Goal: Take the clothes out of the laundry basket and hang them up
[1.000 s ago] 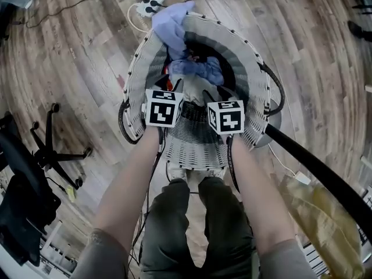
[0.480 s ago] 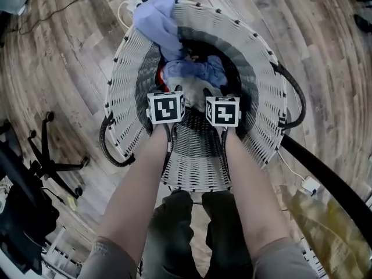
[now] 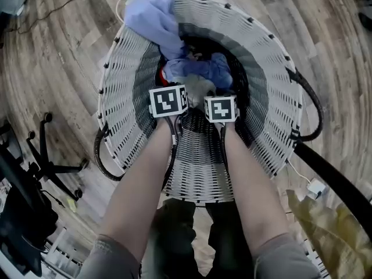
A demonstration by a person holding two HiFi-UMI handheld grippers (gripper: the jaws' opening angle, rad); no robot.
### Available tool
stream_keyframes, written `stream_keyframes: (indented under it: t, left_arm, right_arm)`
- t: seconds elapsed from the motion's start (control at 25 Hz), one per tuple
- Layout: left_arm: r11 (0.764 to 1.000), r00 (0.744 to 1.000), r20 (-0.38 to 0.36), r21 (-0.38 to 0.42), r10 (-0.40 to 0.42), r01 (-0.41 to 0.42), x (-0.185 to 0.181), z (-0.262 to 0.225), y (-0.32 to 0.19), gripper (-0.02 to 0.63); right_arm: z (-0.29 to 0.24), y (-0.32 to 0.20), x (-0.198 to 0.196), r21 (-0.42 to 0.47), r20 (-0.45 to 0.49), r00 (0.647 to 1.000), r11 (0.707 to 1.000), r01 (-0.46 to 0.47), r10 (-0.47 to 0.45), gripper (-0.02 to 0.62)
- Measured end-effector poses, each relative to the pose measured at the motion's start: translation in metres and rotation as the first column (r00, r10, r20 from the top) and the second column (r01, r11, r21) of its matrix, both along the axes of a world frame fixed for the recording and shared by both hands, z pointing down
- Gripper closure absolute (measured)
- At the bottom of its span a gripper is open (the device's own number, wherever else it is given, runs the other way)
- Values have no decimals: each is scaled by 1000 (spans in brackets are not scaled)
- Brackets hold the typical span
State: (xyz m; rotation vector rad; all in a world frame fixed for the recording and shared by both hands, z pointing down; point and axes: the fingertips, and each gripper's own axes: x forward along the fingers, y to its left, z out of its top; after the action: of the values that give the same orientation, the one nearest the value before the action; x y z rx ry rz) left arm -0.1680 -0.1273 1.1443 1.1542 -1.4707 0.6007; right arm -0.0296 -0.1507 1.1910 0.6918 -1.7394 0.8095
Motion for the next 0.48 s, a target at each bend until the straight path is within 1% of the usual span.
stream_keyframes:
  t: [0.04,0.12,0.24,0.36,0.48]
  left_arm:
    - [1000,1000,-1,2,-6,6,-1,-2,2,606]
    - [1000,1000,-14,5,-12,12,2,-10,8,606]
    - [1000,1000,-17,20,4,-4,7,-30,14,606]
    - [998,1000,-16,66,10,-9,11,-56,8,606]
    - [994,1000,-5,110,26,-25,15,-84,1,606]
  right_arm:
    - [-2,1,2,-10,-7,1000,1000,-9,9,555]
    - [-13,2,6,-27,-2,999,999,-47,47,555]
    - [-41,-4,11,-23,48,991,992,-123,124,557]
    - [-73,-13,12,12,92,988,992,-127,125,557]
    - [-111,-18,6,4,165,970,983,-182,178,558]
